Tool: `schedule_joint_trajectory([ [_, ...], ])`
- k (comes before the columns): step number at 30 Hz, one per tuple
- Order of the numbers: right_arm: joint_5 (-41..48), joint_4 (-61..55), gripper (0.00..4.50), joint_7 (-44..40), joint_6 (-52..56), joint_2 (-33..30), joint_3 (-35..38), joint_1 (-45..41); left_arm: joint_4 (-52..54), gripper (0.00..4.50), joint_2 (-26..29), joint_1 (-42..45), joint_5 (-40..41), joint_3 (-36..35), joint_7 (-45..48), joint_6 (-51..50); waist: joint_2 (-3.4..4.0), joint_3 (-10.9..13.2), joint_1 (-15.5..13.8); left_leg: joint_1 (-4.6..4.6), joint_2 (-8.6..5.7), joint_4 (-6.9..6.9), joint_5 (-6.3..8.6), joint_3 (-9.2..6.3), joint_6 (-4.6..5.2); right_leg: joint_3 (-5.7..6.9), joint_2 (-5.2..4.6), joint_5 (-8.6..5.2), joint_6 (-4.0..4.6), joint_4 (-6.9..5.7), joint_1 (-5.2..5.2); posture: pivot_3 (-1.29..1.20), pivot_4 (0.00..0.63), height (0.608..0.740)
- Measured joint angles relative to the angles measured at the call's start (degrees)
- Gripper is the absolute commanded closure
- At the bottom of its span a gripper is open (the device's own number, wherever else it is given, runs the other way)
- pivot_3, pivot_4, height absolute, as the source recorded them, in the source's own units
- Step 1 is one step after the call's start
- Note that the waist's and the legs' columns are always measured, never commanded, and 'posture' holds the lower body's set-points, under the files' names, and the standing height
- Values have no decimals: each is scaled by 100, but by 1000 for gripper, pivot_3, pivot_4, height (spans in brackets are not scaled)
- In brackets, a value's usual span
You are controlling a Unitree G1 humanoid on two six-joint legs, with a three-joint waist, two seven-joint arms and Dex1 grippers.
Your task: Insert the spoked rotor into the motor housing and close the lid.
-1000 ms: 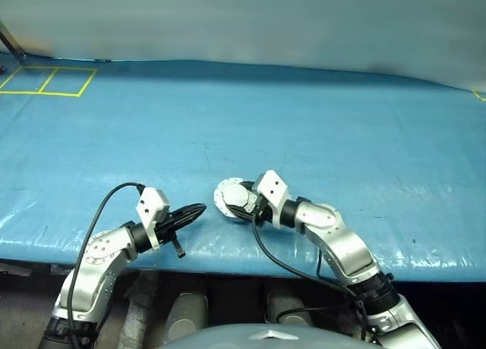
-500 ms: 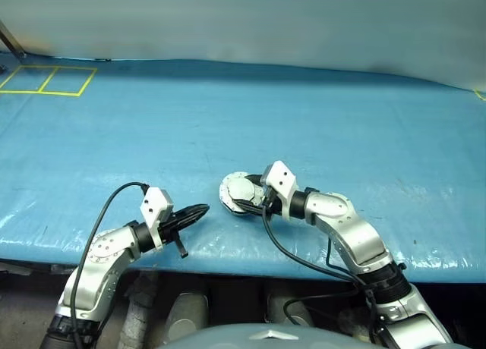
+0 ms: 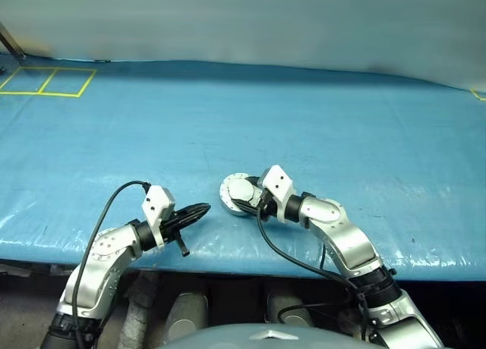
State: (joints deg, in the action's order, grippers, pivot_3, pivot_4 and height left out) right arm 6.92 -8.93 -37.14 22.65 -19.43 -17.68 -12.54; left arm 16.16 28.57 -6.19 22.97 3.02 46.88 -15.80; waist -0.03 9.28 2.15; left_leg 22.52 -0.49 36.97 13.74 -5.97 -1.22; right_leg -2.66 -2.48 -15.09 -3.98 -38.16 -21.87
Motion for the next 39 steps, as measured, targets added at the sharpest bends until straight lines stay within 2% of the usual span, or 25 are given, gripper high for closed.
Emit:
schedule_joint_trajectory([
  [12,-363,94,1474,178,-243,-66,-225,32,3,4485,-23,125,-3,100,-69,-30,-4,-7,-7,-39,1,-1,-2,2,-3,-1,0,-1,4,4,34,0,150,740],
  [15,-334,69,1474,182,-61,-65,-207,33,5,4485,-24,180,-6,123,-82,-32,-5,-8,-12,-74,2,-7,-1,3,-2,0,-2,-36,15,9,47,0,150,740],
  [21,-204,-340,1474,-54,324,-313,-202,144,-42,4485,-57,263,-73,208,-142,0,-11,-13,-77,-74,-2,-20,5,0,4,1,-7,-33,16,25,48,0,150,740],
  [28,-175,-475,1474,-43,399,-285,-213,213,-829,4485,-585,776,-340,220,-306,409,-19,-20,-70,-72,-3,-77,4,3,1,-2,-7,-10,11,36,55,0,150,740],
  [39,-168,-496,1474,9,399,-256,-204,259,-1607,4485,-780,1086,-512,500,43,593,-20,-21,-57,-73,-3,-91,0,4,-6,0,-6,-16,11,36,48,0,150,740],
])
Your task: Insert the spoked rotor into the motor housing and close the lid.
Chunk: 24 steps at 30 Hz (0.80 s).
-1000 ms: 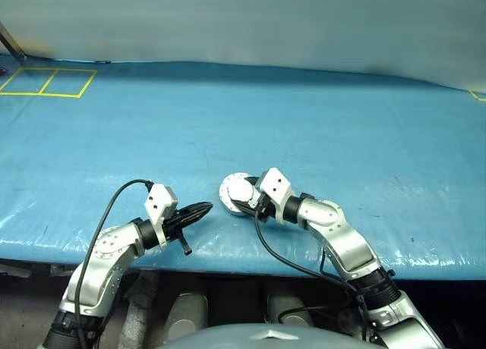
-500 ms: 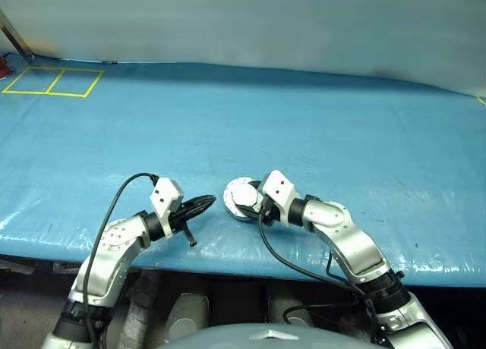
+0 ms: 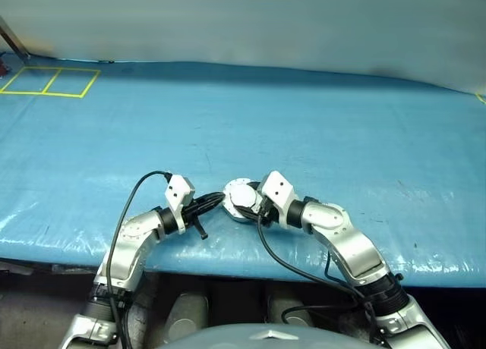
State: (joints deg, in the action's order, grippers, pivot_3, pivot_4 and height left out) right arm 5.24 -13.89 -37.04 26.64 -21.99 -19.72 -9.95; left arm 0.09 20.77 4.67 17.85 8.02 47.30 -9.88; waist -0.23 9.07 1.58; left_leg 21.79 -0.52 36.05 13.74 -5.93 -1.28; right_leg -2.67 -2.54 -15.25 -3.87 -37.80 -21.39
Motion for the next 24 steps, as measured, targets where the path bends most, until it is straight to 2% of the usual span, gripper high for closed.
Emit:
schedule_joint_trajectory([
  [16,-12,-10,1474,170,4,8,31,89,-709,4485,-227,405,-275,169,235,545,-3,-14,-55,-13,-2,10,-7,-7,-8,4,-1,-12,-25,1,24,0,150,740],
  [24,62,-40,1474,195,95,44,116,123,-932,4485,-67,611,-883,413,226,1104,1,-49,-96,-20,-3,10,-7,-9,-9,7,-2,-12,-25,5,26,0,150,740],
])
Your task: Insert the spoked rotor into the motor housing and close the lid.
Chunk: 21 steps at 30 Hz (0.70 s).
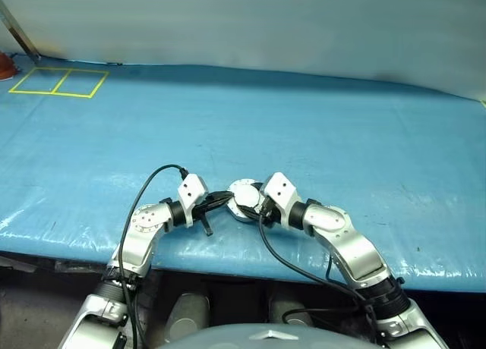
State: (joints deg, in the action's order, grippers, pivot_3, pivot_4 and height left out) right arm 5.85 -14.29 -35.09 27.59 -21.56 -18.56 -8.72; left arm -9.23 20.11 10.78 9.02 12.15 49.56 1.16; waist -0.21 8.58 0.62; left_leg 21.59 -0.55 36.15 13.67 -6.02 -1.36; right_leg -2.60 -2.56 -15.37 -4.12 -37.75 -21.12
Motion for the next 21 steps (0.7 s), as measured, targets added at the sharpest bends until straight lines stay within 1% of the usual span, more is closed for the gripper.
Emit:
schedule_joint_trajectory([
  [2,-7,-13,1474,19,-10,4,5,10,-20,4485,0,4,-13,9,-3,64,0,-1,0,1,0,0,0,-2,0,1,-1,0,0,1,-1,0,150,740],
  [6,26,-12,83,16,-137,60,51,89,-31,4485,-25,13,-44,12,-79,79,0,-1,0,1,0,0,0,-3,0,2,-1,0,-1,1,3,0,150,740],
  [15,235,-80,34,47,-222,259,217,176,41,4485,-41,19,-159,19,-162,13,3,2,2,9,0,-2,-2,-2,0,1,0,0,-3,1,-4,0,150,740],
  [17,227,-100,34,270,-341,417,349,176,41,4485,-44,52,-167,29,-168,-45,5,3,2,13,-1,-4,-2,-2,0,1,0,0,-3,0,-8,0,150,740],
  [21,269,-274,34,490,-492,508,701,178,41,4485,-43,88,-168,36,-151,-89,4,5,2,15,-2,-10,-2,-2,1,0,-2,0,-3,3,-11,0,150,740],
])
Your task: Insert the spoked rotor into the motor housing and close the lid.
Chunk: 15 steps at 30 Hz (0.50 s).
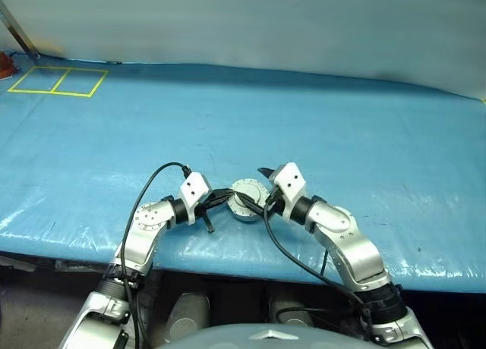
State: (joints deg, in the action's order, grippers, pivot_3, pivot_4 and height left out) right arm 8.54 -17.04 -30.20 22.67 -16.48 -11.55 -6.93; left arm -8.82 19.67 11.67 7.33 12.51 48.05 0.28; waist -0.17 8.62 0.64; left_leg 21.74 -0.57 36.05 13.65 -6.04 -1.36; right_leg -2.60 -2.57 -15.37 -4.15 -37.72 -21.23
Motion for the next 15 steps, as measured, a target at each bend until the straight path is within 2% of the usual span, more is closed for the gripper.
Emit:
schedule_joint_trajectory([
  [4,461,-173,34,49,197,167,352,166,1,4485,8,22,-4,16,9,-14,0,0,-1,2,1,-7,0,-3,0,1,0,-2,4,0,-2,0,150,740],
  [7,1376,-226,34,65,1008,326,916,365,10,4485,26,29,-4,37,12,-14,1,1,-1,3,1,-7,1,-2,2,-1,-3,4,16,1,-2,0,150,740],
  [11,3068,-129,34,234,2457,437,2099,613,76,4485,79,-9,-4,48,12,-42,2,1,-1,6,2,-9,3,-3,4,1,-3,4,34,2,-3,0,150,740],
  [15,3926,26,34,292,3234,282,2669,865,214,4485,97,-71,0,39,9,-94,10,6,22,8,4,-17,5,4,8,-1,-1,-4,32,-1,-15,0,150,740],
])
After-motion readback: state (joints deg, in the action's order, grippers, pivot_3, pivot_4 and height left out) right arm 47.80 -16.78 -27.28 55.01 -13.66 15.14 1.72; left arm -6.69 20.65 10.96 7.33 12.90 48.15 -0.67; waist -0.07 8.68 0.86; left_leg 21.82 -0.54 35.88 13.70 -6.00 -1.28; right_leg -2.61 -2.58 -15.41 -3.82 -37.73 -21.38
